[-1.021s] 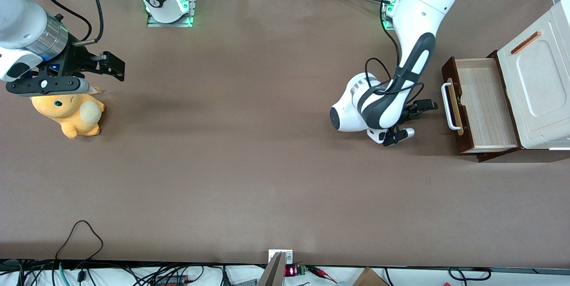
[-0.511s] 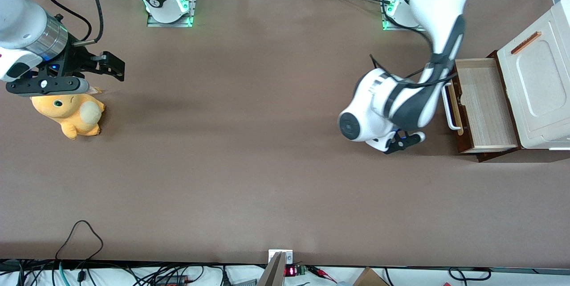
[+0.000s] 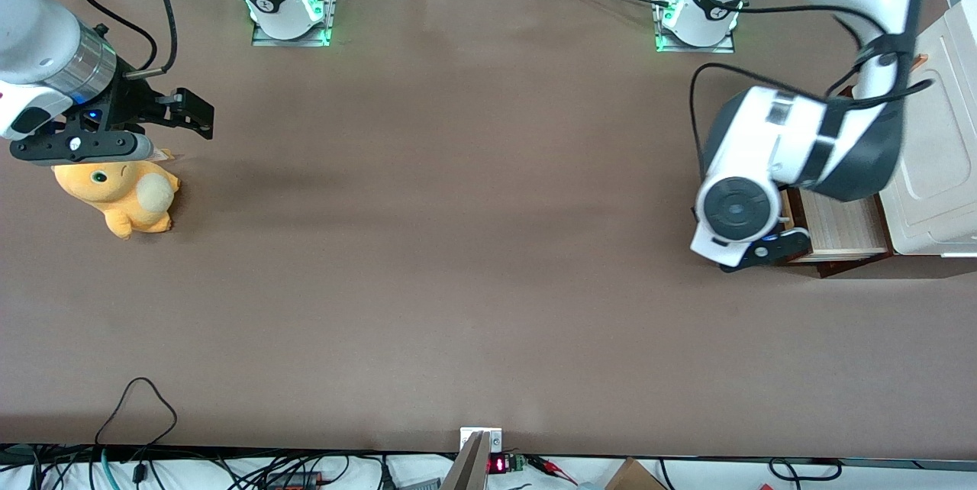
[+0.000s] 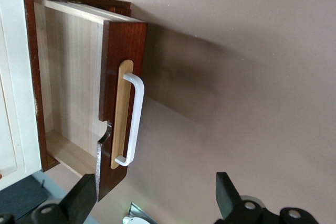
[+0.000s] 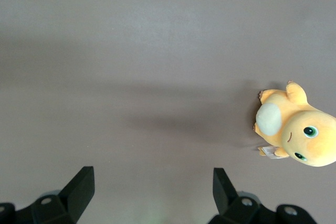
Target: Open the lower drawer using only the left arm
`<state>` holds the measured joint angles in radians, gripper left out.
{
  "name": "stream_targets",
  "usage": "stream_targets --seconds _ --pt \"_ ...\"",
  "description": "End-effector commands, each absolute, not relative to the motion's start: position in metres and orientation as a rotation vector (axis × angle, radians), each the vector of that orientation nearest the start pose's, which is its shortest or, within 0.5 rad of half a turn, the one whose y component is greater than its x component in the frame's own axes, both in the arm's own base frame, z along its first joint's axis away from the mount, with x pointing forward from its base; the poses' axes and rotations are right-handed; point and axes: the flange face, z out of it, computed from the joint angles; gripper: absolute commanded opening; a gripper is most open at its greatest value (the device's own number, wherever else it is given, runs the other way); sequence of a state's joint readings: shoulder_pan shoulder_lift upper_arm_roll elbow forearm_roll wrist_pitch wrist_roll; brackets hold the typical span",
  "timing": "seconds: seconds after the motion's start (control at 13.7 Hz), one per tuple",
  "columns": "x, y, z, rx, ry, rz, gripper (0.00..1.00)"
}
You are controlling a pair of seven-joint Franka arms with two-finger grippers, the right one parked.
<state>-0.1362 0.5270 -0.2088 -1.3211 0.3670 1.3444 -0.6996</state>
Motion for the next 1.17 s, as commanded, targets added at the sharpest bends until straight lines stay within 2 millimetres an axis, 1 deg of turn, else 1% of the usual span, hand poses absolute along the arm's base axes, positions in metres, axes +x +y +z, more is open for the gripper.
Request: stream_targets --seconds 0.0,0.07,0.15,0.22,0.36,0.58,0.66,0.8,0.95,1.09 --pt "0.633 -0.128 0.449 -2.723 -0.470 0.388 1.00" --pt "0.633 -0.121 0.463 -2.773 -0.453 0.380 1.00" --pt "0.634 -0.117 0.476 -2.813 -0.443 0.333 1.00" --pt "0.635 -0.104 0.487 -2.837 -0.454 0.314 1.00" --pt "0.633 -0.091 0.503 -2.920 -0.385 0.323 1.00" --pt "0.628 -0.063 0.535 -3.015 -0.311 0.285 1.00" --pt "0.624 -0.057 0.545 -3.041 -0.273 0.273 1.00" --pt "0.616 -0.049 0.566 -3.064 -0.219 0.230 1.00" --pt "0.608 -0.040 0.583 -3.075 -0.215 0.193 1.00" --pt "0.596 -0.034 0.600 -3.086 -0.169 0.162 1.00"
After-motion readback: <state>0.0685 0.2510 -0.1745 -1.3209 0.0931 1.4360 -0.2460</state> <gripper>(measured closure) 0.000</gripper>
